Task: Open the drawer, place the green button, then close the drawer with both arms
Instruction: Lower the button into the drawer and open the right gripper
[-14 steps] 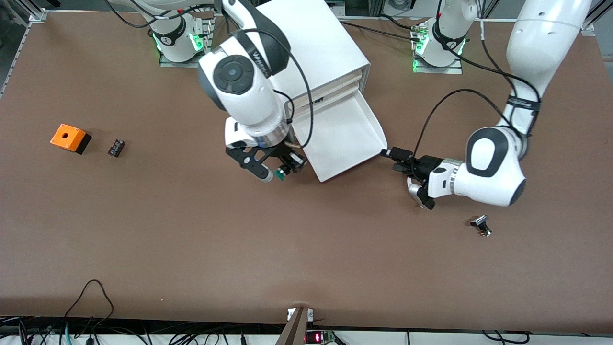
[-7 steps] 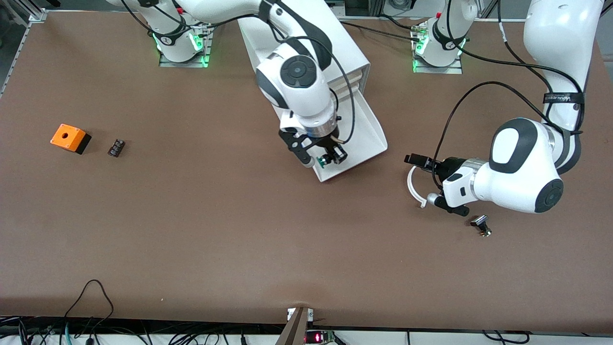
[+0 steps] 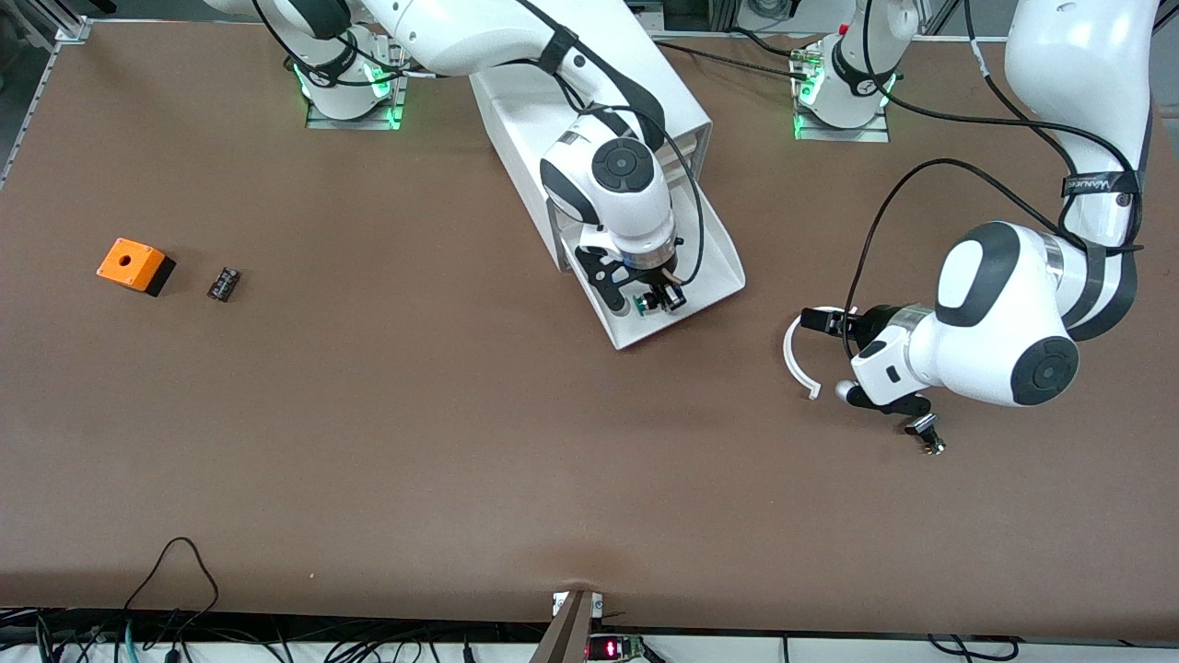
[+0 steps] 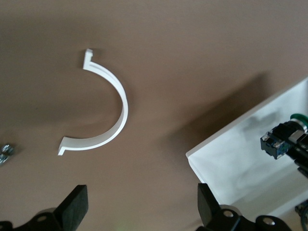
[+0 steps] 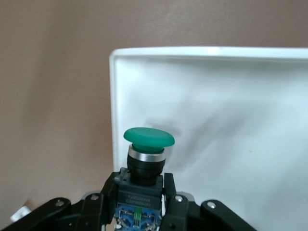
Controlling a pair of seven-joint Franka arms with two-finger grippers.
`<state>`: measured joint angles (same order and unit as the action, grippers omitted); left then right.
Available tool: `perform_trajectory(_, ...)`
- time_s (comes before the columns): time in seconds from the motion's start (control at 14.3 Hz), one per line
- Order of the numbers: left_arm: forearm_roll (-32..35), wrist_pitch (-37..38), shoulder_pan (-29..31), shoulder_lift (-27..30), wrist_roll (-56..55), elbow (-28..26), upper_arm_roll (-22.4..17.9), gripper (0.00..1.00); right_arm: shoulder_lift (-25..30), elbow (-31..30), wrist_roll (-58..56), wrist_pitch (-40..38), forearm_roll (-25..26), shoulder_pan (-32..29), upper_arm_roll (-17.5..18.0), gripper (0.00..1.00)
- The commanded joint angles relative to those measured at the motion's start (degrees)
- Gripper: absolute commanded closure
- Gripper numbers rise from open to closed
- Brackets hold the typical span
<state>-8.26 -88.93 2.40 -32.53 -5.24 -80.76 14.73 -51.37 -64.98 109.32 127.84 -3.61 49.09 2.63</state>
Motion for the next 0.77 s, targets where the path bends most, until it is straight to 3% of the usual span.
perform_trajectory(0.0,1.7,3.8,-0.4,0.9,-3.2,2.6,-0.1,0.00,-1.9,2.3,3.9,-0.2,1.1,1.1,-0.7,1.00)
perform_trajectory(0.07,1.9,6.4,-0.4,-0.3,-2.9,5.9,-0.3,0.00,-2.1,2.3,4.4,-0.1,1.1,1.1,-0.7,0.97)
perform_trajectory(0.14,2.1,7.4,-0.4,-1.4,-2.8,7.9,-0.6,0.00,-2.1,2.4,4.5,-0.2,1.1,1.0,-0.7,0.74)
perform_trajectory(0.21,2.2,7.0,-0.3,-1.9,-2.6,8.6,-0.8,0.00,-2.0,2.5,4.5,-0.2,1.1,1.0,-0.7,0.39)
perform_trajectory(0.28,2.1,6.8,0.0,-2.2,-2.1,8.9,-0.8,0.00,-1.8,2.6,4.5,-0.2,1.1,1.0,-0.8,0.23)
perform_trajectory(0.35,2.3,7.0,0.0,-2.2,-1.5,9.2,-0.8,0.00,-1.7,2.7,4.5,-0.2,1.1,1.1,-1.6,0.00)
perform_trajectory(0.56,2.4,5.7,0.2,-2.4,-3.6,8.5,-1.0,0.00,-0.1,2.8,3.3,-1.4,1.1,0.6,-3.5,0.00)
perform_trajectory(0.7,2.8,0.4,-0.3,-2.2,-5.9,6.8,-1.2,0.00,2.1,2.8,-0.1,-3.1,1.1,0.0,-4.3,0.00)
